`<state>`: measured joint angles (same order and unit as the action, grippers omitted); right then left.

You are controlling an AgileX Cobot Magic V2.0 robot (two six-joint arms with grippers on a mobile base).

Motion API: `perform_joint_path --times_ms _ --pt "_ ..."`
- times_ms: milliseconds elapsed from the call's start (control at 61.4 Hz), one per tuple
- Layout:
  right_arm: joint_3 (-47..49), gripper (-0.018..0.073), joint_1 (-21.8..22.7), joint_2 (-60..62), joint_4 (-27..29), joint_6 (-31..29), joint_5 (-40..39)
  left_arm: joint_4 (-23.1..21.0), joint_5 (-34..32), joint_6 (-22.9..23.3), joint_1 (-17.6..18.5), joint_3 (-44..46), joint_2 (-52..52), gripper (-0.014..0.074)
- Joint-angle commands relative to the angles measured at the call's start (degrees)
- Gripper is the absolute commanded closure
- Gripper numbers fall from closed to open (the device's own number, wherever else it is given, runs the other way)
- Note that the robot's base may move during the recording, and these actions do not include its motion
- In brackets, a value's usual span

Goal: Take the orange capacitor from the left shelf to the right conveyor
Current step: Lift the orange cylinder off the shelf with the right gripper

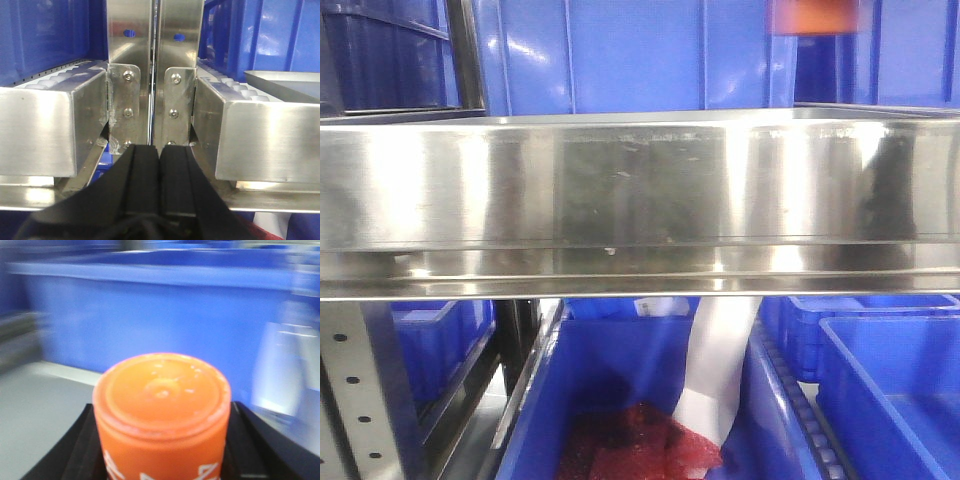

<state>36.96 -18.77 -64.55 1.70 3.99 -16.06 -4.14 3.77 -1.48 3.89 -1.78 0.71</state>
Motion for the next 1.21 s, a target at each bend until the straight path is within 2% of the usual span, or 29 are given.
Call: perform_joint_path --times_ms 0,98,244,391,685,864,1190 --pt "-2.29 0.0484 3.2 8.69 -1.21 -0.06 0.29 -0.1 -5.01 0.08 0.38 0.35 0.64 0.0723" --pt "-5.04 0.0484 6.15 18.15 -1.21 -0.06 10.22 -0.1 -5.01 0.08 0.38 0.35 0.64 0.0723" --pt "-6.65 0.0484 7.74 28.99 -1.7 -0.13 23.79 -0.1 -5.01 0.08 0.38 0.35 0.64 0.0723" --pt "-6.65 0.0484 7.75 37.83 -4.87 -0.13 30.76 -0.1 -5.01 0.08 0.38 0.35 0.64 0.0723" --pt "-4.0 0.0484 7.75 48.05 -5.59 -0.13 33.83 -0.1 -5.01 0.08 0.38 0.35 0.64 0.0723" --pt "-0.31 0.0484 7.75 48.56 -5.59 -0.13 34.76 -0.1 -5.01 0.08 0.38 0.35 0.64 0.0723" --pt "0.02 0.0484 7.75 48.56 -5.59 -0.13 34.68 -0.1 -5.01 0.08 0.38 0.35 0.64 0.0723"
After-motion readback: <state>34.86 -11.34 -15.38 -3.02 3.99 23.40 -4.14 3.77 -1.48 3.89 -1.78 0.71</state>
